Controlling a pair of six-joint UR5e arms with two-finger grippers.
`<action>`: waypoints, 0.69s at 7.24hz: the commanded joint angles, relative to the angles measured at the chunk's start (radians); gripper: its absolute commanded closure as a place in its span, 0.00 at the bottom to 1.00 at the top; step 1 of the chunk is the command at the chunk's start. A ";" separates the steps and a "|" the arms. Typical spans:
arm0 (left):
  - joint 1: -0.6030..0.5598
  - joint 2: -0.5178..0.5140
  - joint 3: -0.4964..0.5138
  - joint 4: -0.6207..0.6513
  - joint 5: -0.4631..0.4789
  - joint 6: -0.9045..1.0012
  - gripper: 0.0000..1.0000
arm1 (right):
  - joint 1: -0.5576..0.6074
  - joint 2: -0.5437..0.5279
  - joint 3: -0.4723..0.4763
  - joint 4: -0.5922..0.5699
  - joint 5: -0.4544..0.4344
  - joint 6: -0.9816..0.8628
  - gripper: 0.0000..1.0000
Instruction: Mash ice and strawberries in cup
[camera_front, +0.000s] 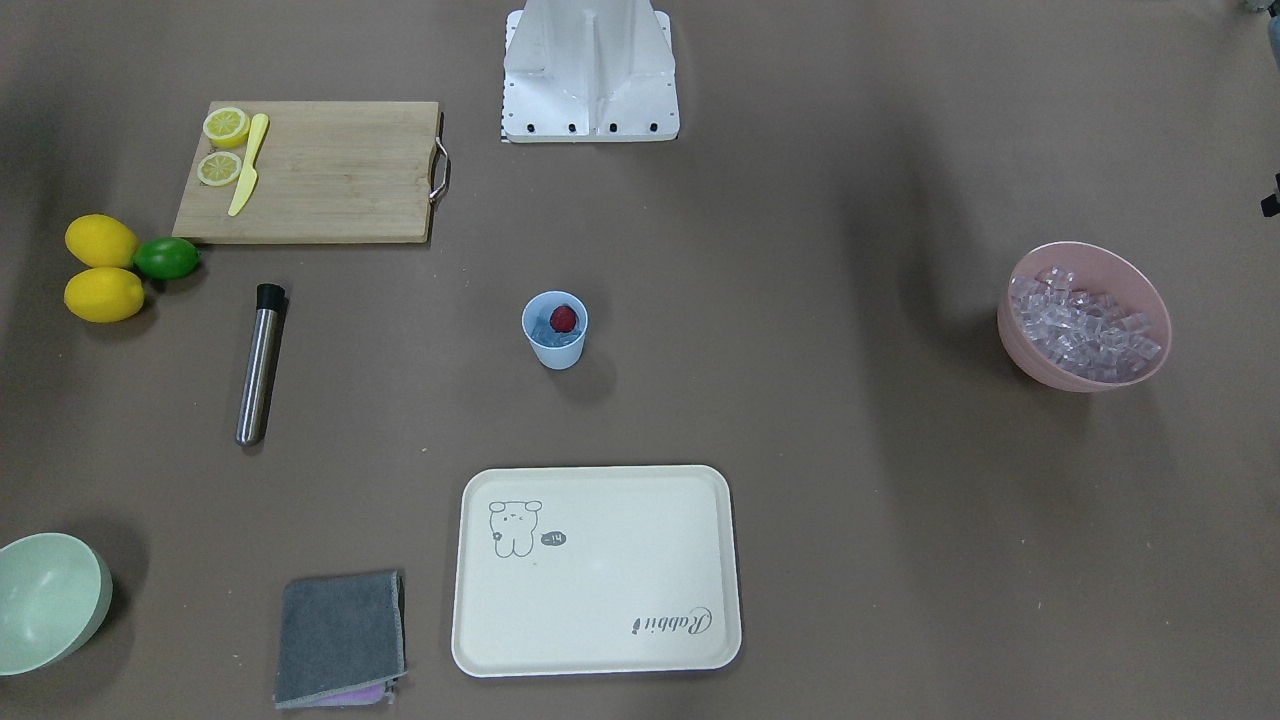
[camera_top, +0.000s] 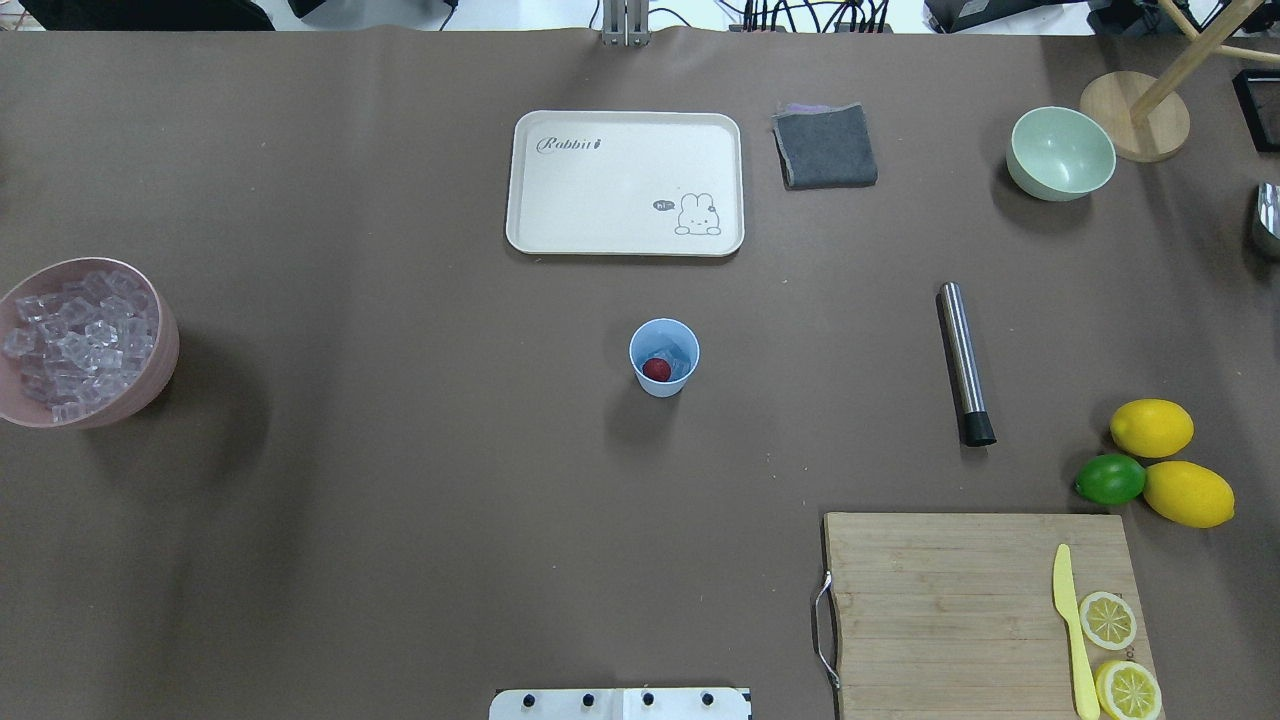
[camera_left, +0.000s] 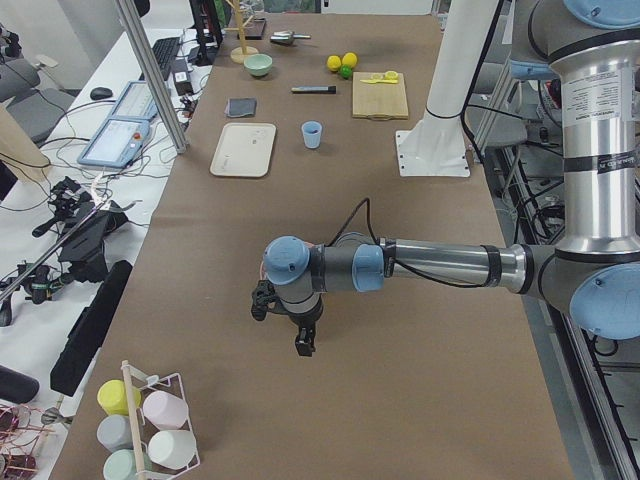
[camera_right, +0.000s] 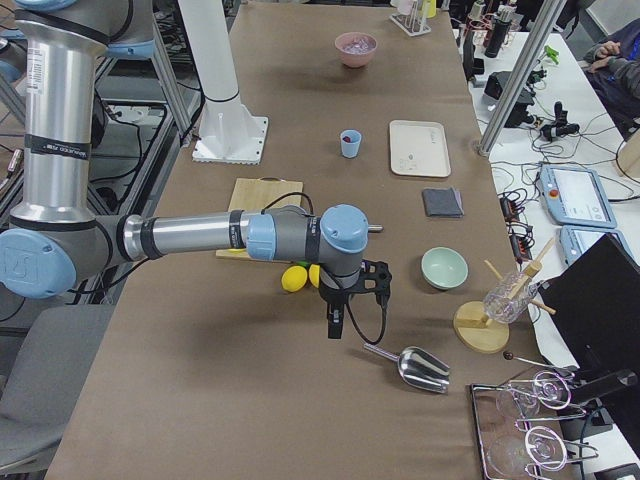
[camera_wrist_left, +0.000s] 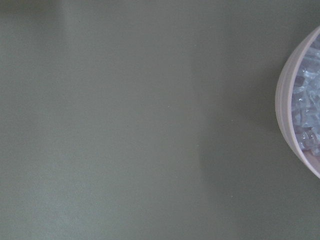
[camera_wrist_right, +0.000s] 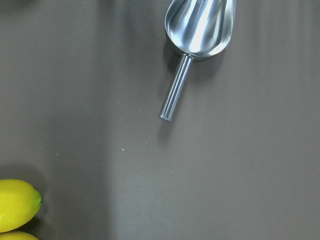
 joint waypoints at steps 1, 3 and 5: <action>0.000 0.000 -0.001 0.000 0.000 0.000 0.01 | 0.000 -0.001 -0.010 0.022 -0.002 -0.004 0.00; 0.000 0.000 -0.001 0.000 0.000 0.000 0.01 | 0.000 0.000 -0.007 0.022 0.002 -0.004 0.00; 0.000 0.000 -0.001 0.000 0.000 0.000 0.01 | 0.000 -0.003 -0.004 0.022 0.003 -0.004 0.00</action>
